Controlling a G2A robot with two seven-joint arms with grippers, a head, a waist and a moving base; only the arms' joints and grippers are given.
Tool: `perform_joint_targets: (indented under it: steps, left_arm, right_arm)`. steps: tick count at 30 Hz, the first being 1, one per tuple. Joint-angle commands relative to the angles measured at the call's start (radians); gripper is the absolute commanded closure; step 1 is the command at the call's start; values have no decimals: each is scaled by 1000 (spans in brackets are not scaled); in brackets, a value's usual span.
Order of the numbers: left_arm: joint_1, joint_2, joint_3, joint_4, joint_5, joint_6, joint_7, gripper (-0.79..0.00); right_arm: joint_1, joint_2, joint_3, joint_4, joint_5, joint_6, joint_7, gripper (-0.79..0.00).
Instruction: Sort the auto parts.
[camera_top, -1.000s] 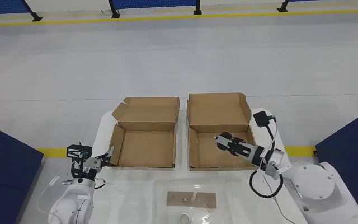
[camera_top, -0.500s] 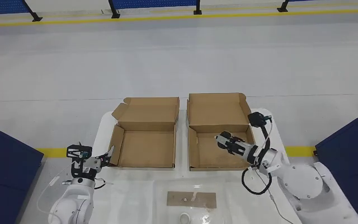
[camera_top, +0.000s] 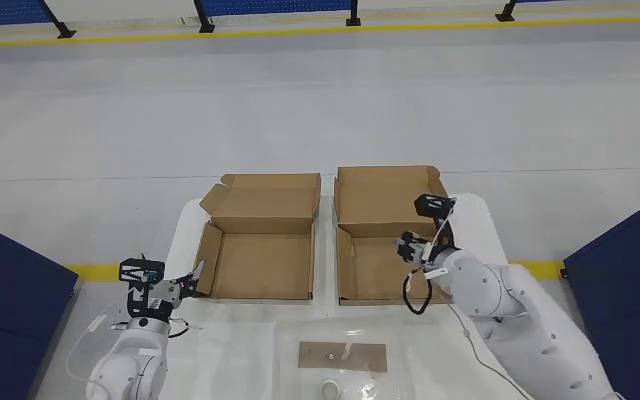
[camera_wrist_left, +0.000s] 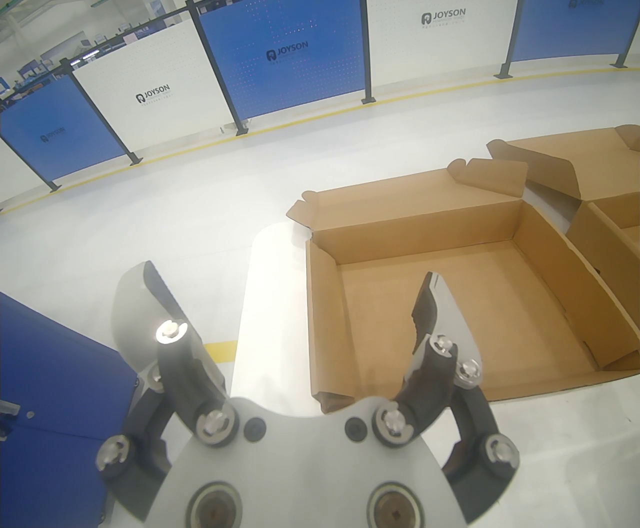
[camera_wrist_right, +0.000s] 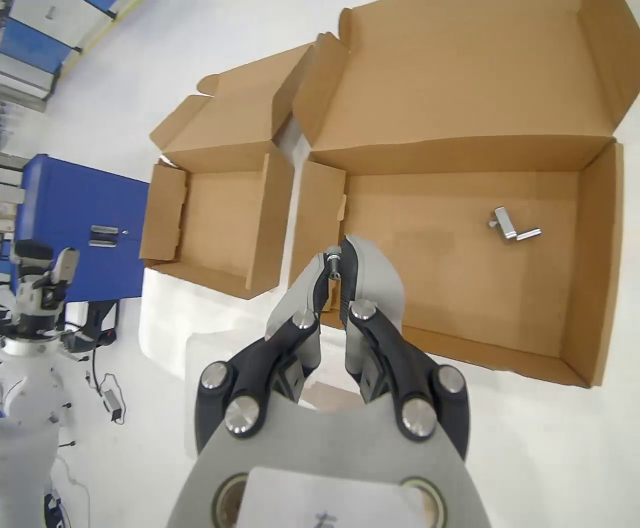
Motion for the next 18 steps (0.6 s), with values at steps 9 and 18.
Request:
perform_joint_targets:
  steps: [9, 18]
  left_arm:
    - [0, 0, 0, 0, 0, 0, 0, -785]
    - [0, 0, 0, 0, 0, 0, 0, -785]
  right_arm:
    - [11, -2, -11, 3, -6, 8, 1, 0]
    - [125, -31, -154, 153, -185, 79, 75, 0]
